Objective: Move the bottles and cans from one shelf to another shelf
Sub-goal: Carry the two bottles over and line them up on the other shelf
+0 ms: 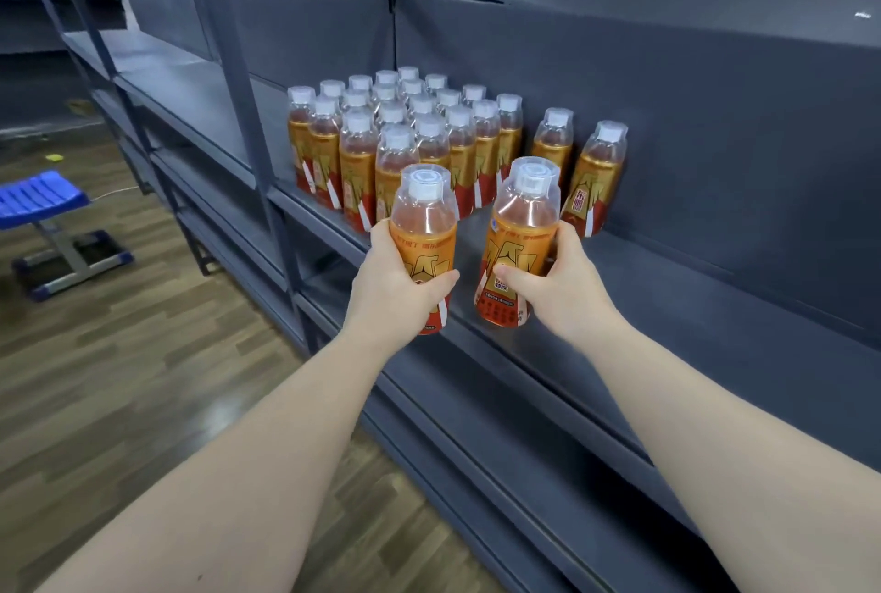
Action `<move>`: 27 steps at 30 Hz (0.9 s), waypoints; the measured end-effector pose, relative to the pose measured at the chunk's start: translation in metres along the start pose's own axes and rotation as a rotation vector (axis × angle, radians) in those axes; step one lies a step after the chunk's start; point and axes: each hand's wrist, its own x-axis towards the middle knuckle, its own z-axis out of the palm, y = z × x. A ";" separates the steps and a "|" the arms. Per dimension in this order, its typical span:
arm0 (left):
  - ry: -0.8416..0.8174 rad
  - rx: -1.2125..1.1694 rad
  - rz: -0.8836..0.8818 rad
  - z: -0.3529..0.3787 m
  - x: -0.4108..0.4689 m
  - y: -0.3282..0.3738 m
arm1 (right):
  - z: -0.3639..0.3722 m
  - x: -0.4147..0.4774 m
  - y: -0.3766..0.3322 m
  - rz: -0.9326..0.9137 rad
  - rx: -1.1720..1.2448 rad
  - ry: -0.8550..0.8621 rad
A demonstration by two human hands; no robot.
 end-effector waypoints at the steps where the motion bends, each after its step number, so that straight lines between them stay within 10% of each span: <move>1: -0.009 0.004 0.011 0.005 0.011 0.001 | -0.003 0.011 0.004 0.003 0.000 0.015; 27: -0.449 -0.123 0.144 0.140 0.213 -0.008 | -0.026 0.137 0.057 0.273 -0.047 0.437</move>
